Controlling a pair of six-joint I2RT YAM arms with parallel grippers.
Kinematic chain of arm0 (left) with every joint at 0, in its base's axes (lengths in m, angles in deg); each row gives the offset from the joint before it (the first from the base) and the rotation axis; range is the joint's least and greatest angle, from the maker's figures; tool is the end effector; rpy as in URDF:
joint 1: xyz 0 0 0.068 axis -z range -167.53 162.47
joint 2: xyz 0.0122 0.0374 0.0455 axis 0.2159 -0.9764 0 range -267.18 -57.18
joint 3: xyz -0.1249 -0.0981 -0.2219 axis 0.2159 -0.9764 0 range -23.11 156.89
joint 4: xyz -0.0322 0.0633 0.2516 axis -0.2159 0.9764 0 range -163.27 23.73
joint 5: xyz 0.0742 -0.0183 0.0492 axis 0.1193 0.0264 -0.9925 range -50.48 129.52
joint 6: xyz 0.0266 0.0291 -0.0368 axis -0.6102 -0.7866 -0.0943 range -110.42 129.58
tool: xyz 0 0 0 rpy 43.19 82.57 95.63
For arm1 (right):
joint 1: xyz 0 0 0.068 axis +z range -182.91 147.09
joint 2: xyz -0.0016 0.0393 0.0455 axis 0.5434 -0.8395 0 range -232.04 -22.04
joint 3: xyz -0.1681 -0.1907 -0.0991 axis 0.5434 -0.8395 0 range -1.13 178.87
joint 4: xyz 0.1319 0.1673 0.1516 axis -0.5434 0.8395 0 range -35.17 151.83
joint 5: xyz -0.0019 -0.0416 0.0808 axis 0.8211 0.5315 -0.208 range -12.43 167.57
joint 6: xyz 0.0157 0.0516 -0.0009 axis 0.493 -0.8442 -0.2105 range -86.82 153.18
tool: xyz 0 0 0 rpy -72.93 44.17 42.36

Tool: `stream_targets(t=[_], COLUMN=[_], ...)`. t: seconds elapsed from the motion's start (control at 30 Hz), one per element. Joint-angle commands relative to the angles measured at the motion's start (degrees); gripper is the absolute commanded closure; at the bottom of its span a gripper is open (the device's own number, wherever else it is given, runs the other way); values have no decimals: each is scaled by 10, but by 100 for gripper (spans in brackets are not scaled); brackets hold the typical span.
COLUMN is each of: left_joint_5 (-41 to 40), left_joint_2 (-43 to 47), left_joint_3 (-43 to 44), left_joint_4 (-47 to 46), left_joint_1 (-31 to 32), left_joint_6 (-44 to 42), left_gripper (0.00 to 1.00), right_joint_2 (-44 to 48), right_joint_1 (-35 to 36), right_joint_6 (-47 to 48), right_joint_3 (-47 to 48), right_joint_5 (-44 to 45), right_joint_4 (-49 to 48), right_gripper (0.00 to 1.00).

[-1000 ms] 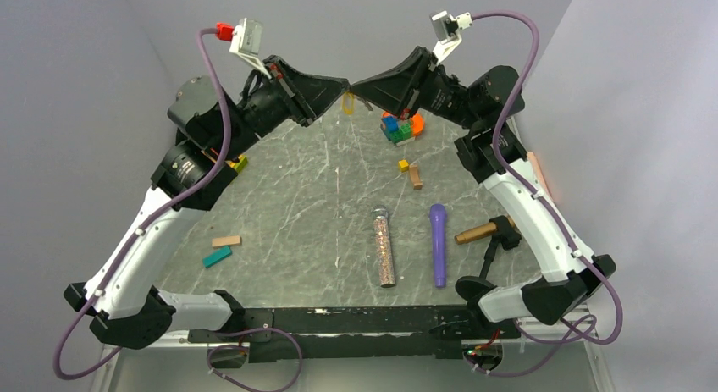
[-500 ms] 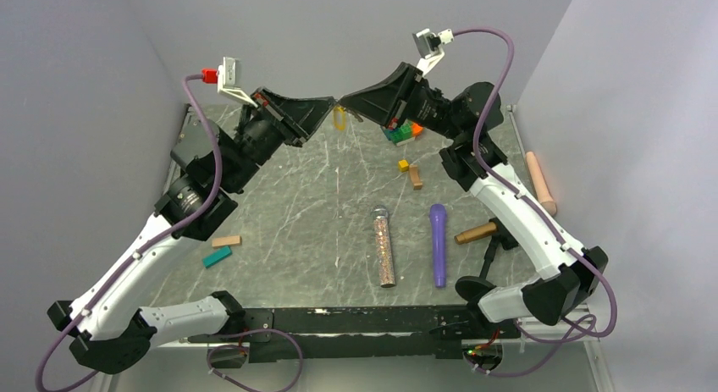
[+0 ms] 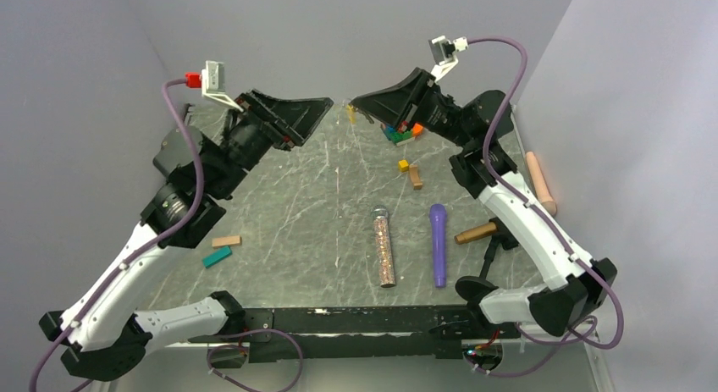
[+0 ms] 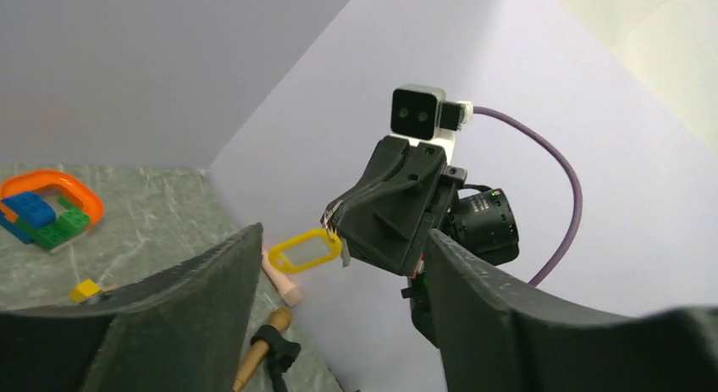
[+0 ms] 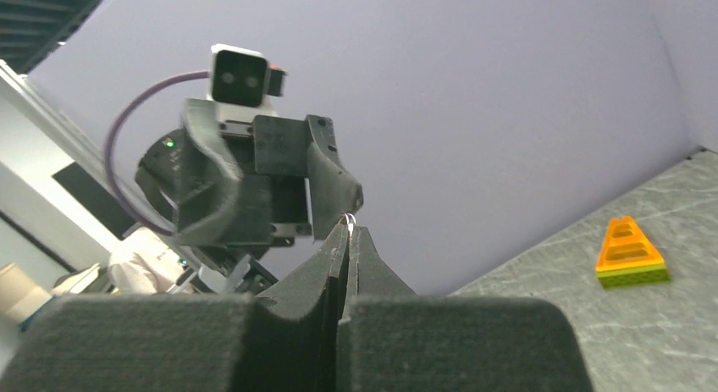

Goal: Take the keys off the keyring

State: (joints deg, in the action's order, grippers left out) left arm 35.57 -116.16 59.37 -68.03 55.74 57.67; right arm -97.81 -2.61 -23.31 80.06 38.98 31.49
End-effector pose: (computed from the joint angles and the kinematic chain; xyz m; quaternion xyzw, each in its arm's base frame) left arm 0.1391 -0.1277 0.5268 -0.0525 0.5839 -0.5653 0.5803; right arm 0.2328 0.1618 0.5013 -0.1681 0.5327 0.6803 0.4745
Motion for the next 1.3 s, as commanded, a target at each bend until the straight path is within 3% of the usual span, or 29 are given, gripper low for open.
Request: stream_targets(t=[0.0, 0.13, 0.3, 0.5, 0.57, 0.67, 0.77, 0.9, 0.97, 1.1, 1.27], left_joint_5=[-12, 0, 34, 76, 112, 130, 132, 171, 180, 248, 371], left_joint_2=[29, 39, 40, -14, -29, -41, -45, -36, -35, -43, -35], left_joint_3=[36, 76, 118, 187, 194, 192, 186, 164, 161, 146, 89], left_joint_4=[42, 126, 272, 439, 451, 459, 475, 460, 460, 446, 346], left_joint_1=[-3, -15, -45, -84, -93, -97, -104, -122, -128, -139, -144], left_joint_6=[-56, -121, -196, -238, -239, -238, -241, -247, -249, -246, -213], left_gripper=[20, 12, 10, 9, 1, 1, 1, 1, 1, 1, 3], right_joint_2=[44, 62, 51, -68, -107, -162, -190, -148, -120, -86, -55], right_joint_1=[-1, -8, -12, -12, -11, -8, 2, 3, 3, 3, 3], right_joint_6=[69, 144, 280, 367, 381, 400, 414, 429, 419, 410, 407], right_joint_3=[-18, -26, 33, 191, 217, 245, 243, 182, 164, 154, 150], right_joint_5=[12, 24, 114, 359, 380, 361, 328, 151, 108, 39, 20], right_joint_4=[82, 202, 456, 778, 842, 916, 951, 859, 808, 741, 693], right_gripper=[100, 100, 100, 100, 100, 100, 100, 100, 100, 100, 100])
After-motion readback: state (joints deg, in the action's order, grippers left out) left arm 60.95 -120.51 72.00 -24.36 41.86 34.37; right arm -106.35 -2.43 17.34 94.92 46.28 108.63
